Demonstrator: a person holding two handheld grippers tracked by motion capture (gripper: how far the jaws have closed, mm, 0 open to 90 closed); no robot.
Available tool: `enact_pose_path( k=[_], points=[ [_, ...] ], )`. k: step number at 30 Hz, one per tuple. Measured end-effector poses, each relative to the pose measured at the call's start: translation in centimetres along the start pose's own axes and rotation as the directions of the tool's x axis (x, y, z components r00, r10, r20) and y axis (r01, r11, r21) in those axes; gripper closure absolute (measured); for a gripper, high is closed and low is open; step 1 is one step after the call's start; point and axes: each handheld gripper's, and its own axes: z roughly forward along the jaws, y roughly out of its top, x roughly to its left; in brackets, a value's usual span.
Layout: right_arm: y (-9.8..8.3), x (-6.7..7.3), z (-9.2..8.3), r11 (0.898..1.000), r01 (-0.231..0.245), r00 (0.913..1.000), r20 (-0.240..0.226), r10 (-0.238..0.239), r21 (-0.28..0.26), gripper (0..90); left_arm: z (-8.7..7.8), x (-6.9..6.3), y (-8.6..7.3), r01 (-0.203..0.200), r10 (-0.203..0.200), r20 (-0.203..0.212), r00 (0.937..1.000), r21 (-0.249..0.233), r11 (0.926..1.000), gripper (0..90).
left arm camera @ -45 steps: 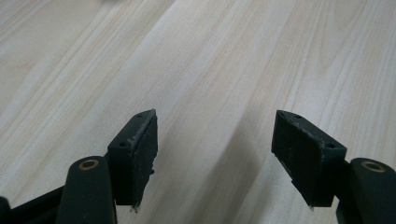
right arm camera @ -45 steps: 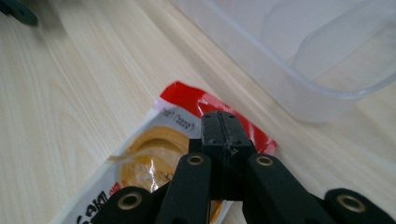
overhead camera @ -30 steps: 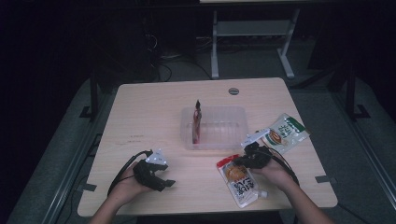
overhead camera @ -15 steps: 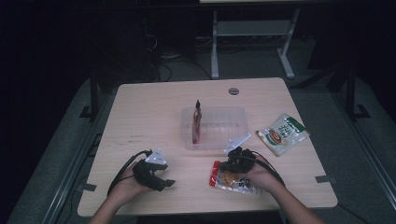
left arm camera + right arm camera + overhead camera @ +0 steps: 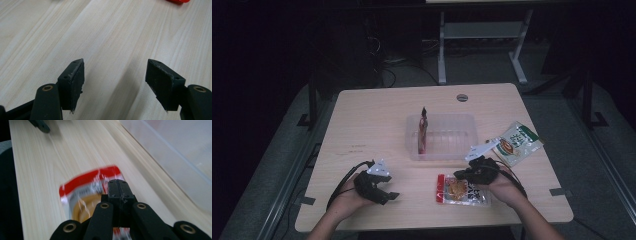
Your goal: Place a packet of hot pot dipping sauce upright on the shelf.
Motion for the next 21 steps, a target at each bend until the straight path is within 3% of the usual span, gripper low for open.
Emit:
enact_pose_path(
  k=[5,10,14,21],
  points=[
    [-2.2,-0.4,-2.6,0.999,-0.038,0.9987,0.034,0.038,0.002,90.0,0.0,-0.1,0.0,-0.004,0.004,-0.002,1.0000,-0.010,0.9999,31.2],
    [-4.3,-0.7,-4.0,0.997,-0.065,0.9961,0.061,0.064,0.031,90.0,0.3,-0.2,0.2,0.002,-0.002,0.000,1.0000,-0.015,0.9999,31.1],
    [-4.9,-0.8,-3.6,0.993,-0.062,0.9945,0.091,0.053,0.103,90.0,0.3,-0.3,0.2,0.000,0.000,0.004,1.0000,-0.010,0.9999,31.1],
    [-4.9,-0.9,-2.1,0.986,-0.034,0.9954,0.094,0.018,0.166,90.0,0.3,-0.3,0.2,0.007,-0.007,0.006,1.0000,-0.013,0.9999,31.1]
  ],
)
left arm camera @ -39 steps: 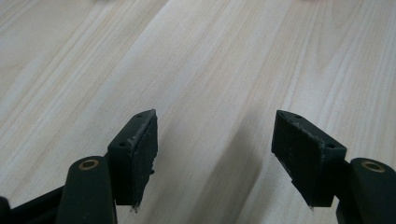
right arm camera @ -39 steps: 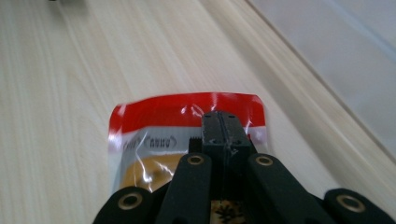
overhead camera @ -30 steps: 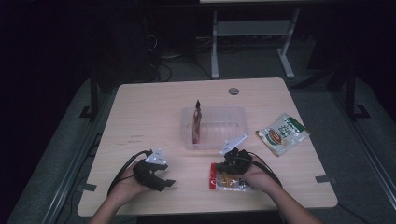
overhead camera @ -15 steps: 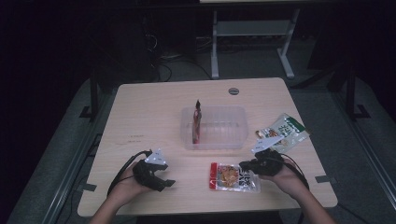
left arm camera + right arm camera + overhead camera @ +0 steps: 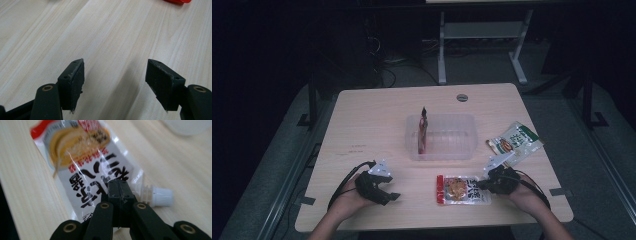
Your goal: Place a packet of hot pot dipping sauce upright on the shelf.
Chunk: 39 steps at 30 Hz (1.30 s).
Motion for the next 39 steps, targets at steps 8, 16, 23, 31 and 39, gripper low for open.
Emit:
enact_pose_path(
  k=[8,16,23,31,39],
  points=[
    [1.5,0.2,1.3,1.000,0.011,0.9994,-0.032,-0.011,-0.013,90.0,-0.1,0.0,0.1,-0.011,0.011,0.003,0.9999,0.012,0.9999,31.1],
    [3.5,2.1,2.9,0.999,0.051,0.9968,-0.061,-0.052,-0.017,90.0,-0.2,-0.4,0.3,-0.011,0.011,0.006,0.9999,-0.002,0.9999,31.1],
    [5.3,3.5,4.4,0.992,0.124,0.9894,-0.073,-0.126,-0.024,90.0,-0.3,-0.5,0.4,-0.027,0.027,0.008,0.9996,-0.008,0.9996,31.2],
    [7.5,4.7,6.0,0.985,0.168,0.9803,-0.100,-0.170,-0.034,90.0,-0.5,-0.9,0.8,-0.037,0.038,0.014,0.9992,-0.042,0.9984,32.4],
    [7.5,4.2,4.7,0.990,0.094,0.9803,-0.163,-0.111,-0.108,81.2,-0.4,-2.0,2.1,-0.068,0.072,0.042,0.9965,-0.084,0.9941,50.7]
  ],
)
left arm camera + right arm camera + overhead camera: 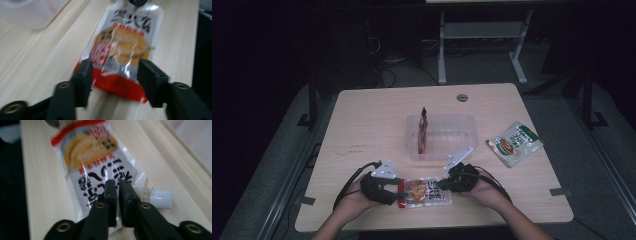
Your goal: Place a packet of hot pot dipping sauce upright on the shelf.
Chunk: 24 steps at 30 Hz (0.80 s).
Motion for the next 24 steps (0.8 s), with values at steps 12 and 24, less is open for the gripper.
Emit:
enact_pose_path(
  k=[12,24],
  points=[
    [-2.4,-0.8,-3.4,0.989,-0.134,0.9904,0.026,0.136,-0.069,47.4,2.4,-0.4,3.3,-0.040,0.036,0.112,0.9930,0.031,0.9987,88.6],
    [-3.9,-0.9,-3.9,0.987,-0.152,0.9881,0.014,0.153,-0.049,36.6,5.0,-1.0,3.7,-0.086,0.076,0.097,0.9923,0.104,0.9909,89.7]
  ],
)
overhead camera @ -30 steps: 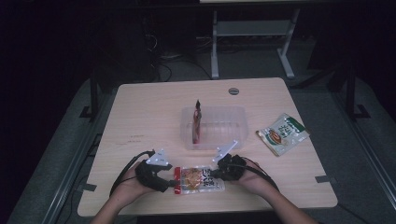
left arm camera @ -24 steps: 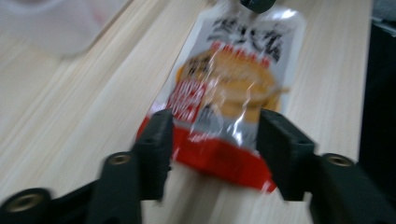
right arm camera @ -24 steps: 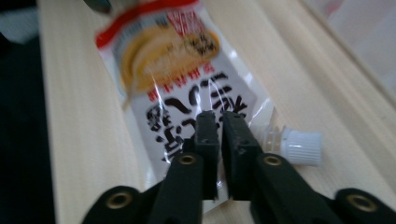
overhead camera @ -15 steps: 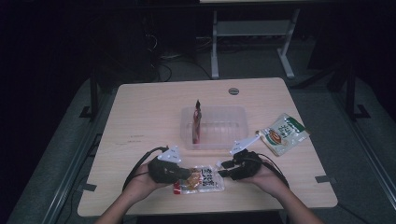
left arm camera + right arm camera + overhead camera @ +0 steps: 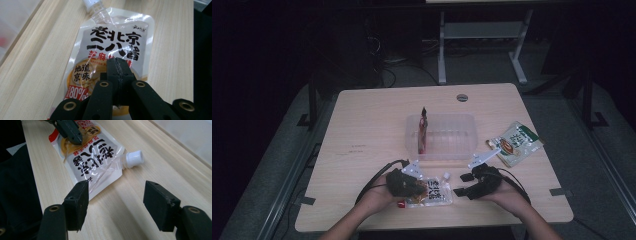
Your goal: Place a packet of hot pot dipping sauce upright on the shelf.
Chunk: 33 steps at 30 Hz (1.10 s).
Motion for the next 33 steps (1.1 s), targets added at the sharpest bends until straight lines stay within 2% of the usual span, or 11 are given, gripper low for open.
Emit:
enact_pose_path(
  k=[3,8,11,13,18,25,31,33],
  points=[
    [-0.1,-0.1,0.2,1.000,0.008,1.0000,-0.003,-0.008,0.012,36.0,0.2,0.0,-0.1,-0.006,0.006,-0.002,1.0000,0.011,0.9999,89.8],
    [0.0,0.1,0.9,1.000,-0.011,0.9990,-0.042,0.011,0.017,35.7,0.5,0.0,-0.2,0.006,-0.006,-0.007,1.0000,0.037,0.9993,90.0],
    [0.0,0.4,1.4,1.000,-0.005,0.9981,-0.061,0.007,0.026,35.7,0.7,-0.1,-0.1,0.011,-0.010,-0.016,0.9998,0.054,0.9985,90.0],
    [0.0,0.6,1.7,0.999,0.008,0.9976,-0.069,-0.005,0.038,35.6,0.7,-0.1,-0.1,0.016,-0.015,-0.016,0.9998,0.055,0.9984,90.0],
    [0.2,0.9,2.5,0.999,0.006,0.9939,-0.110,-0.002,0.043,35.7,0.7,0.0,-0.1,0.020,-0.019,-0.016,0.9997,0.054,0.9984,90.0],
    [0.8,1.0,3.6,0.999,-0.011,0.9866,-0.162,0.018,0.043,35.8,0.7,0.0,-0.3,0.020,-0.019,-0.016,0.9997,0.047,0.9987,90.0],
    [1.3,0.9,4.5,0.999,-0.029,0.9821,-0.185,0.036,0.041,36.2,0.7,0.0,-0.3,0.023,-0.022,-0.016,0.9996,0.040,0.9989,90.0],
    [1.4,1.0,4.8,0.999,-0.019,0.9824,-0.185,0.028,0.049,36.8,0.7,0.0,-0.4,0.023,-0.023,-0.015,0.9996,0.039,0.9990,90.0]
  ],
)
